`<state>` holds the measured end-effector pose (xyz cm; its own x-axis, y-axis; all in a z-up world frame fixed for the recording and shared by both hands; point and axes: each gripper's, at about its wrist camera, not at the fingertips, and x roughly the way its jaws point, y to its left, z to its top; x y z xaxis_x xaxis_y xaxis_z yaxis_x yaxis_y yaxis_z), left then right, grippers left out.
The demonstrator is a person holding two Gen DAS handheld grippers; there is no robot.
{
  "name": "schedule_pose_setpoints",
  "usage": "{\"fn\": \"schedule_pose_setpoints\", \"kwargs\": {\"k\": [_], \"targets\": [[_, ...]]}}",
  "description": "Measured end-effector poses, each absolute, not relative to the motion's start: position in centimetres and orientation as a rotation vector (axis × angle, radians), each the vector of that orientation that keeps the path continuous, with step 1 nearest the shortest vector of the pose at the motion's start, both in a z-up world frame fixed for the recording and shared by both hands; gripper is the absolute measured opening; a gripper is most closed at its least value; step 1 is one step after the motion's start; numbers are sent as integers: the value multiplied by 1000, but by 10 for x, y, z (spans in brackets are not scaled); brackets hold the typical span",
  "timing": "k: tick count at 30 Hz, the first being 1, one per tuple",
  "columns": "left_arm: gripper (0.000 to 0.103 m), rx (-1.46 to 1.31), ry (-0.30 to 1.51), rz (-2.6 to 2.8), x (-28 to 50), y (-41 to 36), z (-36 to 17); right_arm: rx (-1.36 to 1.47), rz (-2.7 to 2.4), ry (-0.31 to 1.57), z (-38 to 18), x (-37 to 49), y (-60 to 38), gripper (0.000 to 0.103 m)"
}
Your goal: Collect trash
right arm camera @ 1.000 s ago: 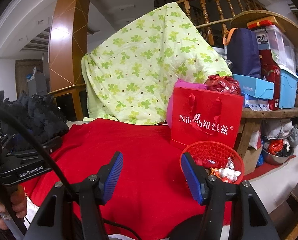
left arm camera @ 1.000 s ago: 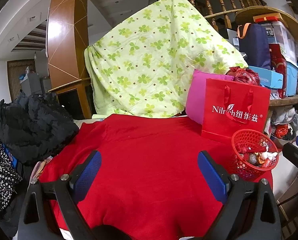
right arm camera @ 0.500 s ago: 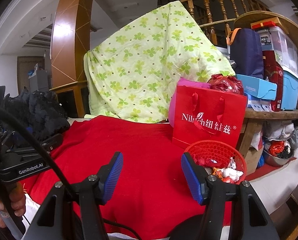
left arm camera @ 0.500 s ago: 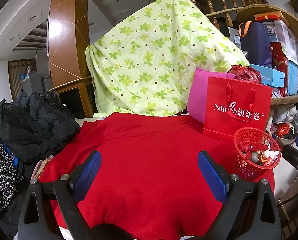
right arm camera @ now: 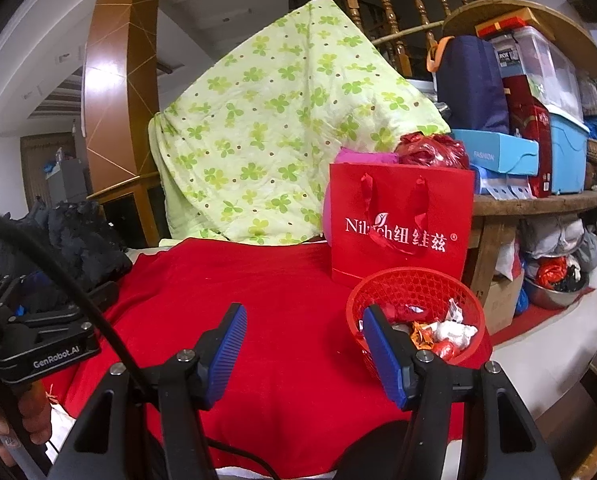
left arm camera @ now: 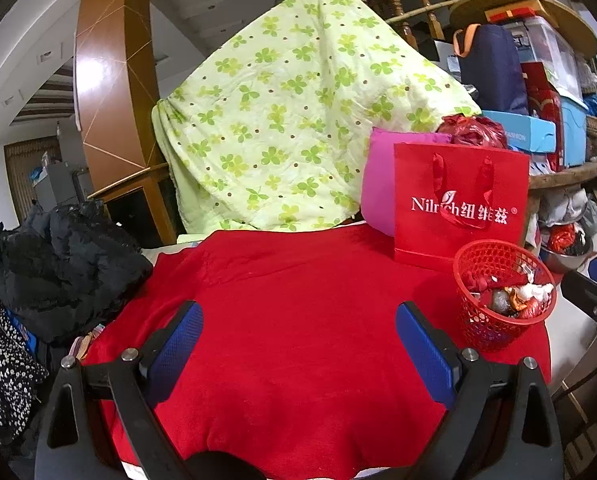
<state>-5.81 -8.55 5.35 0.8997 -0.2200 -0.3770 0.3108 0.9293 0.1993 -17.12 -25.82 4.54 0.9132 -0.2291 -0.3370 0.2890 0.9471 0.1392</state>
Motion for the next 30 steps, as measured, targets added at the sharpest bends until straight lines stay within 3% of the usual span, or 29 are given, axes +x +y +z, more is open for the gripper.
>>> {"fn": "schedule_pose_setpoints", "kwargs": {"k": [30], "targets": [[97,367,359,-330,-68,-133,50,279,-310,334,30,-183,-303,65]]}}
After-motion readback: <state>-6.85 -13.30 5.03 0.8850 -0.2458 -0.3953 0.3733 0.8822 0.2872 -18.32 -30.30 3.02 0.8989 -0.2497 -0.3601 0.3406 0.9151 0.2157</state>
